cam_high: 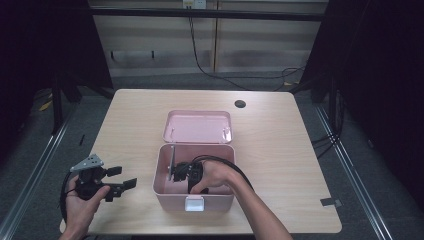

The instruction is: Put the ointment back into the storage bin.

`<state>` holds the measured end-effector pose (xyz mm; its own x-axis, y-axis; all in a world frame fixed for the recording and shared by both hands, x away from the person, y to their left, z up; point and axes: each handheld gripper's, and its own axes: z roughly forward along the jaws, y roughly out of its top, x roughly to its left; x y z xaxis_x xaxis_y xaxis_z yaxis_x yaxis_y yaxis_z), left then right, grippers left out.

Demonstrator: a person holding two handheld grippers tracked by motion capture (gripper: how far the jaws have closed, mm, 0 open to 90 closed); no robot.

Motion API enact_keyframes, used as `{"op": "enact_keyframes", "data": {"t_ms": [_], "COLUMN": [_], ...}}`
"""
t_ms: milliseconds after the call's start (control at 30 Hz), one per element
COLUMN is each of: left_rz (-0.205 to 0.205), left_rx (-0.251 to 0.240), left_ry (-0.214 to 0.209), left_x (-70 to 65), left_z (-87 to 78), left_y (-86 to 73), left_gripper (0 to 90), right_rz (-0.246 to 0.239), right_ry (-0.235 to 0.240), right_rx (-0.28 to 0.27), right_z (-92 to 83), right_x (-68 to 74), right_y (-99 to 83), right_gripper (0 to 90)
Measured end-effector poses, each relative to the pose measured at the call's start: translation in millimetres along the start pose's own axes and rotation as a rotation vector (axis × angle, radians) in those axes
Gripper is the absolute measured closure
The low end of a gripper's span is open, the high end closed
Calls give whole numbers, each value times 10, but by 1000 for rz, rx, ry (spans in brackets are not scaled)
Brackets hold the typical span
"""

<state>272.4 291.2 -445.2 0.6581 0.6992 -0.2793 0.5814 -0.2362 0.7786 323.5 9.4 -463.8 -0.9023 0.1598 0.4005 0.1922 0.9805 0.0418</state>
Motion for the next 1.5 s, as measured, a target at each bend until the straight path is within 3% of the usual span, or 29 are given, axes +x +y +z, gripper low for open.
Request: {"op": "enact_keyframes", "data": {"t_ms": [767, 1167, 1500], "left_rz": [1, 0, -1], "left_rx": [2, 1, 2], "left_ry": [-1, -3, -2], "left_x": [-2, -4, -5], "left_z": [3, 3, 2], "left_y": [0, 0, 1], "left_gripper": [166, 166, 166], "right_rz": [-12, 22, 45], "right_ry": [-19, -31, -78], "right_rx": [-103, -165, -230], "right_z": [-174, -318, -560], "right_x": [86, 121, 182], "right_y": [-26, -124, -283], "right_gripper": [572, 552, 526]}}
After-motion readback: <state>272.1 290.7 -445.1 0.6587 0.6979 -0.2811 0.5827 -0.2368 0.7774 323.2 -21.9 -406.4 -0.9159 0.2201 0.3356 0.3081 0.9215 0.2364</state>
